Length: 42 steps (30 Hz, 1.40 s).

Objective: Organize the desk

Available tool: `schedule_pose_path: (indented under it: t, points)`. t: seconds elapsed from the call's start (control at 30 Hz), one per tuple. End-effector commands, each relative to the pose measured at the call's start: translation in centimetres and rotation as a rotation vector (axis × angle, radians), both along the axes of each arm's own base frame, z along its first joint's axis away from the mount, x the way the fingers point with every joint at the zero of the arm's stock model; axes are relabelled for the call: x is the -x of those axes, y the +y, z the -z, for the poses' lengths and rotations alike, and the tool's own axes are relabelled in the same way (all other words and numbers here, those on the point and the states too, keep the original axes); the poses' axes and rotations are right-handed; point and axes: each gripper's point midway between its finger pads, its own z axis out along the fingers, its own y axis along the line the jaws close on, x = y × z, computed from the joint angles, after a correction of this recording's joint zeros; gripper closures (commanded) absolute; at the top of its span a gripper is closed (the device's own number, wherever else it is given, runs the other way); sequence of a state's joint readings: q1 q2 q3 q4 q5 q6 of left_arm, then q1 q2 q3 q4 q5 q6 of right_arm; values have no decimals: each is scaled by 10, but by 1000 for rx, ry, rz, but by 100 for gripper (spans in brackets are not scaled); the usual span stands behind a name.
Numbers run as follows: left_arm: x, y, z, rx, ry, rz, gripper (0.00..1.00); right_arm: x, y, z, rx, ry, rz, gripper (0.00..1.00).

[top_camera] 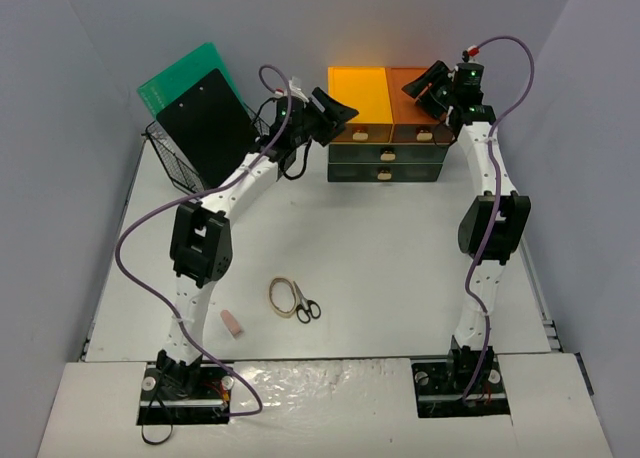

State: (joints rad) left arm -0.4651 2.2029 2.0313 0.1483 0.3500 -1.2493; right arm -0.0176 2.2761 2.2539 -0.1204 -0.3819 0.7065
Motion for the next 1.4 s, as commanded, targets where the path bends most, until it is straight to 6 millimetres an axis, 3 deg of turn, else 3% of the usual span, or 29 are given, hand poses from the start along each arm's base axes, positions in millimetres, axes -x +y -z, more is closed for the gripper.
schedule_pose_path:
  t: [0.0,0.1,0.33,0.6,0.97,1.13,1.37]
  points:
    - [5,8,-106,318,-129,32,43,37,-16,126,23,397,31,44]
    - [3,-2,-95,366,-97,46,44,36,-18,123,22,391,34,44]
    - [21,-24,-87,418,-66,80,44,38,-20,127,26,402,37,44]
    - [33,-16,-88,411,-65,70,44,37,-19,132,22,410,36,44]
    - [21,-19,-80,410,-67,67,44,37,-18,136,27,415,31,44]
    - [25,-26,-73,401,-52,77,45,36,-19,136,24,414,31,44]
    - [26,-31,-47,404,-16,76,45,37,-18,139,23,420,28,44]
